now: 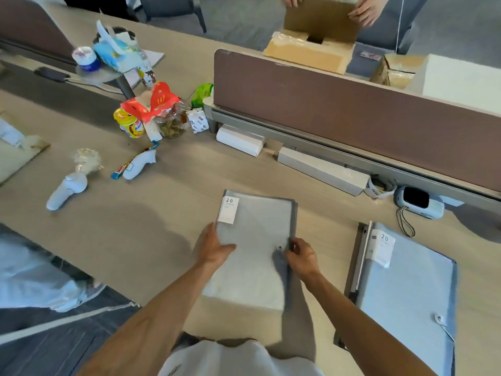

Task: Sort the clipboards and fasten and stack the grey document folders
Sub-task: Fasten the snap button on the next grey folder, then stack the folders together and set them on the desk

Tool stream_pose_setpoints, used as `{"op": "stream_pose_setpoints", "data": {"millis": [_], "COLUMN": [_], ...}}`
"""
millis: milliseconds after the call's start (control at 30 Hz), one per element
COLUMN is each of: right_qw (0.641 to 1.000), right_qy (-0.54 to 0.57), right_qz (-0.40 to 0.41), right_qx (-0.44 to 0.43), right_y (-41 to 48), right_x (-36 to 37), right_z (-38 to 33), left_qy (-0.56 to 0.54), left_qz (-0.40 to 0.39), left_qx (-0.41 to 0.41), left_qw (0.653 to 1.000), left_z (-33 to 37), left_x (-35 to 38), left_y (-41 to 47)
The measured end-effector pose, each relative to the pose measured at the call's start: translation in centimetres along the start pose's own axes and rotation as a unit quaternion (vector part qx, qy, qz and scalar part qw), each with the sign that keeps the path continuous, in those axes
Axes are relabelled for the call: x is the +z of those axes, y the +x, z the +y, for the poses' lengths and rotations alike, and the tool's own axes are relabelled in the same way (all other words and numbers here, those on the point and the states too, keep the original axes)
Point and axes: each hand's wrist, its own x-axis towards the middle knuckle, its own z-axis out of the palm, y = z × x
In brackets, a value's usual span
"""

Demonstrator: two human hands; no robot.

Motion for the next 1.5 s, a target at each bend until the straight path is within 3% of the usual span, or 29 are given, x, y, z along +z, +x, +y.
{"op": "stream_pose_setpoints", "data": {"millis": [133,333,633,800,900,967,1100,1267,1400,1500], "right_qw": [0.992,0.971,0.908,0.873,0.862,0.863,0.877,0.940,0.968,0.970], "right_qy": [0.097,0.215,0.233,0.187,0.166,0.171,0.221,0.162,-0.005,-0.039], "right_qz": [-0.014,0.042,0.334,0.426,0.448,0.444,0.390,0.250,0.149,0.143], "right_qx": [0.081,0.097,0.096,0.144,0.166,0.172,0.171,0.166,0.204,0.192], "right_y": [-0.4,-1.9,-7.4,-14.2,-16.4,-16.2,-13.7,-11.0,-8.7,-8.3], "right_x": [-1.1,-2.6,-9.5,-13.9,-16.7,-18.6,-21.3,-23.6,-24.3,-24.6], "right_z": [1.8,0.8,2.3,6.5,9.1,10.7,12.3,16.8,20.4,20.8], "left_qy": [-0.241,-0.368,-0.271,-0.124,0.018,0.079,0.145,0.199,0.114,0.023], "left_qz": [-0.057,-0.166,-0.332,-0.414,-0.389,-0.374,-0.293,-0.237,-0.236,-0.278], "left_qx": [-0.025,0.020,0.102,0.189,0.262,0.288,0.309,0.238,0.112,0.064], "left_qw": [0.968,0.915,0.898,0.882,0.883,0.878,0.893,0.920,0.959,0.958], "left_z": [0.9,4.7,12.2,15.1,15.7,16.2,19.2,18.9,17.3,16.4], "left_x": [-1.4,-3.5,2.4,9.7,14.7,18.2,18.2,20.4,21.6,24.6], "left_y": [-2.6,-4.2,-4.5,-9.1,-9.3,-8.4,-11.5,-11.7,-12.5,-11.8]}}
